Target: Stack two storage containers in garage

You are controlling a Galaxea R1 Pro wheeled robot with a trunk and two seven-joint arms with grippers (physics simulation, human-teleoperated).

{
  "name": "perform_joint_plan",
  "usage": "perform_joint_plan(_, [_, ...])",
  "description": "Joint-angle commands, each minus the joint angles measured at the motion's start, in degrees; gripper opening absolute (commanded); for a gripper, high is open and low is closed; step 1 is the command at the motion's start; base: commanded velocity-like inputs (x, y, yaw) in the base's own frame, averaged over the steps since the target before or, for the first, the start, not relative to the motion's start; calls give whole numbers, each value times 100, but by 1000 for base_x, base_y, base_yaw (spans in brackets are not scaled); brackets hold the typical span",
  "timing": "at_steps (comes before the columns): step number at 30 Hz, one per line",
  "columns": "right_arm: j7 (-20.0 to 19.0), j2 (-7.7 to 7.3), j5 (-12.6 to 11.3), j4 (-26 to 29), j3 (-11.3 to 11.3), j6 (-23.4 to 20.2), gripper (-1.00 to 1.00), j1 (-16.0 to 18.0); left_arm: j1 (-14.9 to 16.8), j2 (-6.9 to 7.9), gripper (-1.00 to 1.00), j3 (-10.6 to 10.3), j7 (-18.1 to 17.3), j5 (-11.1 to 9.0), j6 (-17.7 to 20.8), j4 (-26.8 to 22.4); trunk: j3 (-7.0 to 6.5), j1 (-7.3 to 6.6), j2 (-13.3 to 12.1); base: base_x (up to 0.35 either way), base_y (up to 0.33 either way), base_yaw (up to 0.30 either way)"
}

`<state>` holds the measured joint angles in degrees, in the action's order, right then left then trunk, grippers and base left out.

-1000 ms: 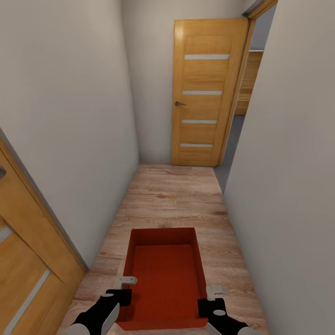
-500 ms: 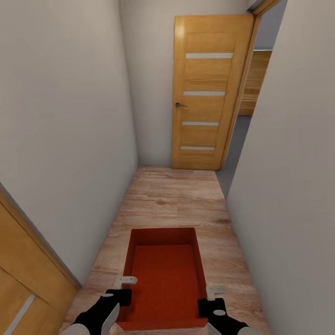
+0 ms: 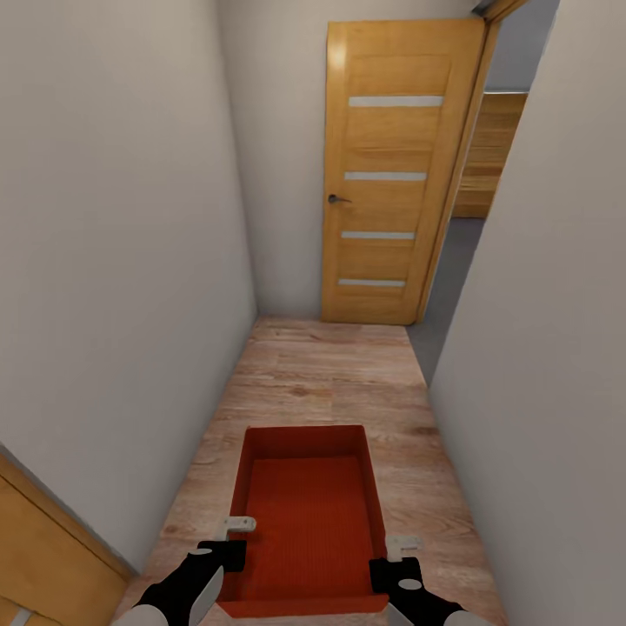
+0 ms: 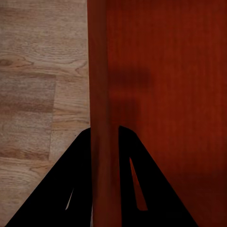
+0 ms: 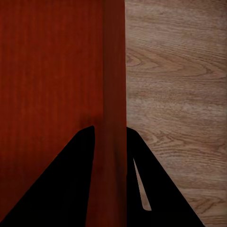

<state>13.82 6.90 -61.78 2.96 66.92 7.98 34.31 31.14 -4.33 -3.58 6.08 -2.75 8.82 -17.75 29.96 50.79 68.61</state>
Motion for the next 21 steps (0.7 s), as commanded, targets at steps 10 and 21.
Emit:
perform_joint_plan(10, [59, -154, -18, -6, 5, 151, -100, 5, 0, 72, -100, 41, 51, 20, 41, 9, 5, 3, 3, 325, 0, 0])
perform_joint_plan(21, [59, -159, -18, -6, 5, 151, -100, 5, 2, 72, -100, 41, 50, 22, 41, 11, 5, 3, 3, 325, 0, 0])
